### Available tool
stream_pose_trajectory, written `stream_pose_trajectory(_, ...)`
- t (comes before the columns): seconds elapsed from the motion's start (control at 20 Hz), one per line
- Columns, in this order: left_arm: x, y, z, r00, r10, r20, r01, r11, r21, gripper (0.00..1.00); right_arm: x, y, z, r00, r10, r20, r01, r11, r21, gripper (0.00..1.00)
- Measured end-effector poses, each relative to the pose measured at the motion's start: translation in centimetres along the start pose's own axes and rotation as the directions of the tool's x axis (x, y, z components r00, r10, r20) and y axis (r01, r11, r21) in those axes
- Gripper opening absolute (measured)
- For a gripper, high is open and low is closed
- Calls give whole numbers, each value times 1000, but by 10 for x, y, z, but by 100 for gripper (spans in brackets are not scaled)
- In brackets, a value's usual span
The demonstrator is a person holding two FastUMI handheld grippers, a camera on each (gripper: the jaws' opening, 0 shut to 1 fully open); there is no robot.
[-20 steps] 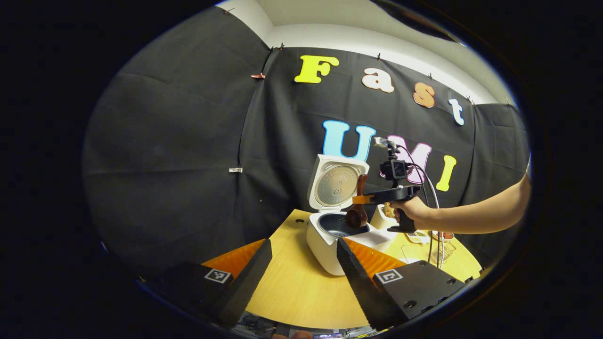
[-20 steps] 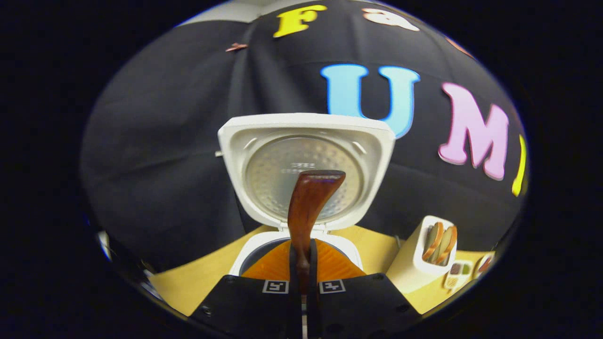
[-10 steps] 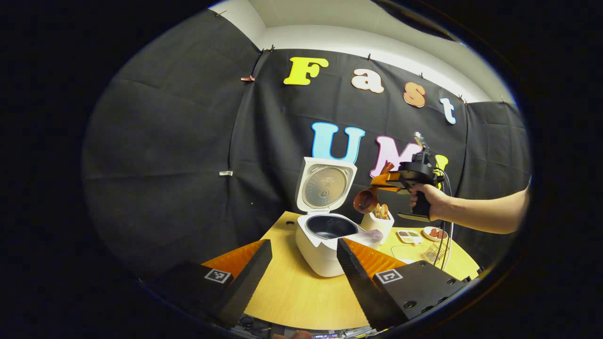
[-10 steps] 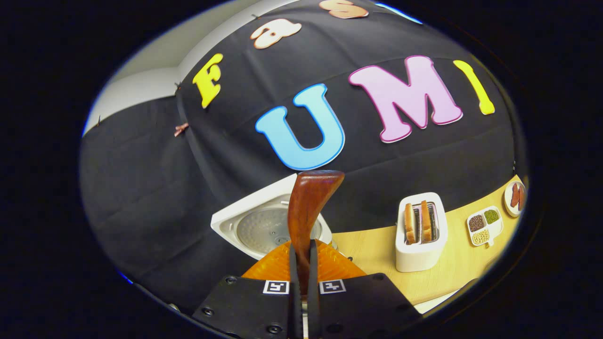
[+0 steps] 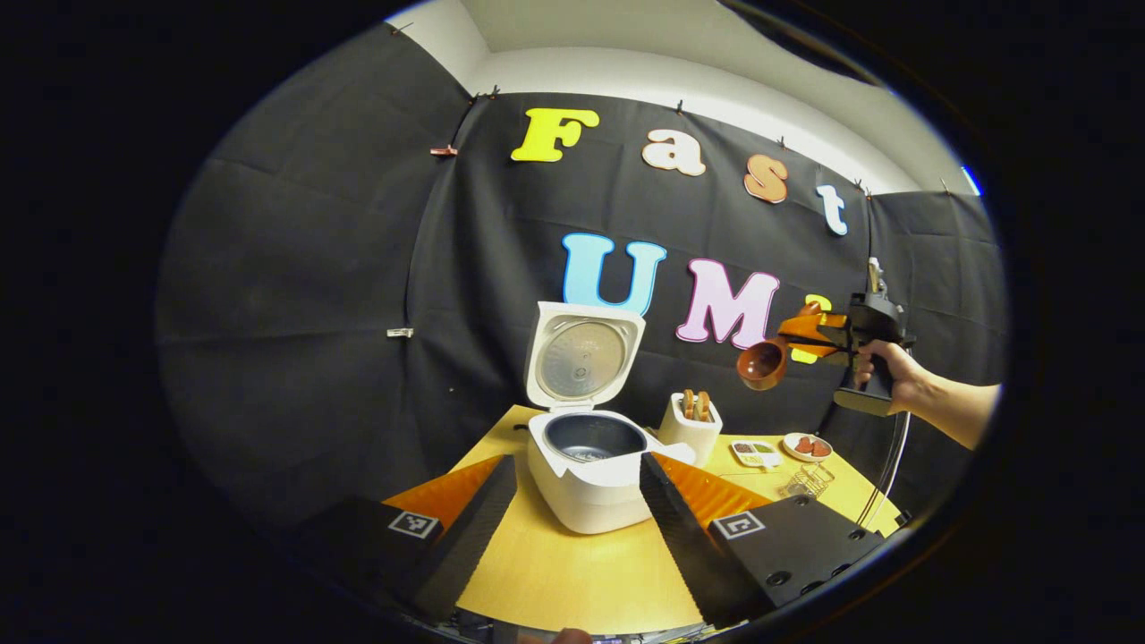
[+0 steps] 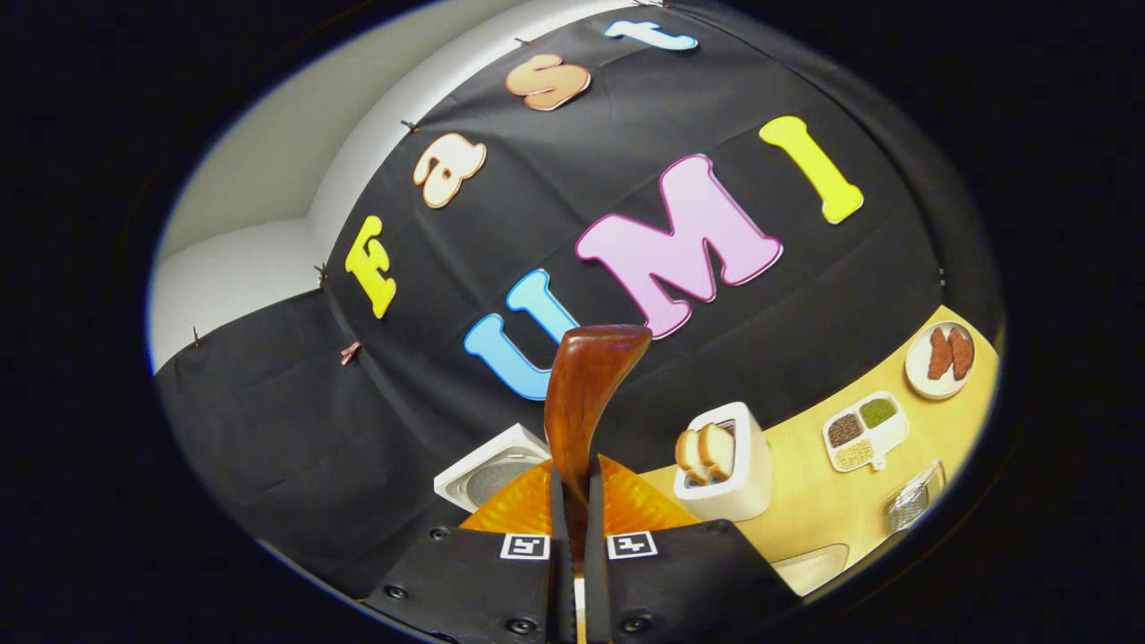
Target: Close the left gripper, press the button to open the rice cooker; take a wooden spoon from the chopstick holder with the right hand, scoop a spoonful of rice and pour it into the rice cooker, then put the wooden spoon back into the chopstick holder.
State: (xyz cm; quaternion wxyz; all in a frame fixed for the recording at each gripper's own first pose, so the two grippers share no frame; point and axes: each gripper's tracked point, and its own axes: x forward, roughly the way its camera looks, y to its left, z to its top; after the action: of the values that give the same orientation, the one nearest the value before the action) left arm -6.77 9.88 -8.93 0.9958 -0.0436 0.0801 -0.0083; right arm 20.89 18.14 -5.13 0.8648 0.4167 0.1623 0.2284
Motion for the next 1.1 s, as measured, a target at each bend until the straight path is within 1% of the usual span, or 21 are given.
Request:
stream_pose_trajectory(0.1,9,-13,2,1000,-11,4,11,1000,8,96,-22,-28,17,999,-28,17,28,1000,13,8)
stream_pose_trajectory(0.25,19,-34,3,1000,-29,5,29,1000,12,95,-53,-75,41,995,-92,49,92,996,-4,8)
stream_pose_trajectory(0.4,29,-56,4,998,-56,-1,56,998,5,95,-76,-142,50,981,-186,57,188,982,-33,8)
stream_pose_trajectory(0.5,35,-66,2,998,-62,-5,62,998,10,95,-88,-189,44,965,-260,38,262,963,-68,8)
stream_pose_trajectory(0.6,38,-73,0,998,-59,-11,59,998,19,95,-96,-235,30,940,-340,7,338,933,-121,8)
stream_pose_trajectory(0.7,40,-76,-2,999,-48,-18,48,998,26,95,-98,-272,12,920,-390,-32,378,907,-184,8)
stream_pose_trajectory(0.85,41,-78,-6,999,-20,-32,21,999,36,96,-90,-303,-11,909,-408,-85,377,892,-248,9)
stream_pose_trajectory(1.0,41,-80,-12,999,14,-50,-12,999,45,95,-82,-325,-26,902,-416,-120,361,876,-319,9)
stream_pose_trajectory(1.1,41,-82,-13,998,31,-55,-28,998,55,95,-78,-340,-37,891,-431,-141,359,860,-361,8)
